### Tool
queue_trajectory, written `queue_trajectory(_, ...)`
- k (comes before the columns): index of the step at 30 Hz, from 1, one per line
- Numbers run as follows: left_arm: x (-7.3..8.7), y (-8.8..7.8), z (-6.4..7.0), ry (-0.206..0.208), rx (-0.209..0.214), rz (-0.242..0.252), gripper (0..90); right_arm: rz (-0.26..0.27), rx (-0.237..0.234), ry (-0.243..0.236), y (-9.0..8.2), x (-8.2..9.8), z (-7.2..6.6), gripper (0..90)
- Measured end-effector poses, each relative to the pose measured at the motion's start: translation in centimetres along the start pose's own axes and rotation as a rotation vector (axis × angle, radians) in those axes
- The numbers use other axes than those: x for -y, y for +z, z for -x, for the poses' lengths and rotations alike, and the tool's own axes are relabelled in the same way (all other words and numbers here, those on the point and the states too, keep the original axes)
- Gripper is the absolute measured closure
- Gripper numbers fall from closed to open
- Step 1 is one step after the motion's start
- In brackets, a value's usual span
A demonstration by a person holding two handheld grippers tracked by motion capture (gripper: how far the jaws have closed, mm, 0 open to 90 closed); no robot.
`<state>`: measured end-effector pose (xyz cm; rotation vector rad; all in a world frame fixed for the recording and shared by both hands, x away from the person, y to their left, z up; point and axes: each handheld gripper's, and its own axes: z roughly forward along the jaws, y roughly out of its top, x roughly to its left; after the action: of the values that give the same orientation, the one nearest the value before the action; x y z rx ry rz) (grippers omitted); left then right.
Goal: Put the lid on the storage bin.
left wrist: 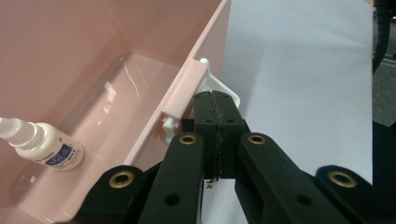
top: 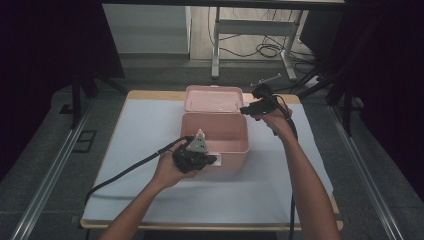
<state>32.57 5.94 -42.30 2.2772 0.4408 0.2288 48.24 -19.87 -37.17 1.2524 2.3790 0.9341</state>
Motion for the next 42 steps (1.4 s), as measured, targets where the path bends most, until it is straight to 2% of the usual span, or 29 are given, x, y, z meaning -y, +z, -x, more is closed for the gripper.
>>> queue_trajectory(5,0.1,0.1,0.0,-0.016,0.010,0.018,90.0,-0.013,0.023,0.040,0.9,-0.8,0.4,52.3)
queue_trajectory(16,0.0,0.0,-0.1,-0.015,0.014,0.010,90.0,-0.040,0.059,0.095,3.1,-2.6,1.5,58.6)
queue_trajectory(29,-0.2,0.0,0.0,-0.010,0.010,-0.005,90.0,-0.046,0.098,0.137,5.1,-3.9,2.4,62.3)
queue_trajectory(31,-0.2,0.0,-0.1,-0.011,0.011,-0.006,90.0,-0.062,0.106,0.140,5.5,-4.0,2.6,62.6)
queue_trajectory(42,-0.2,0.0,-0.1,-0.021,0.013,-0.009,90.0,-0.066,0.112,0.166,7.0,-5.1,3.2,67.5)
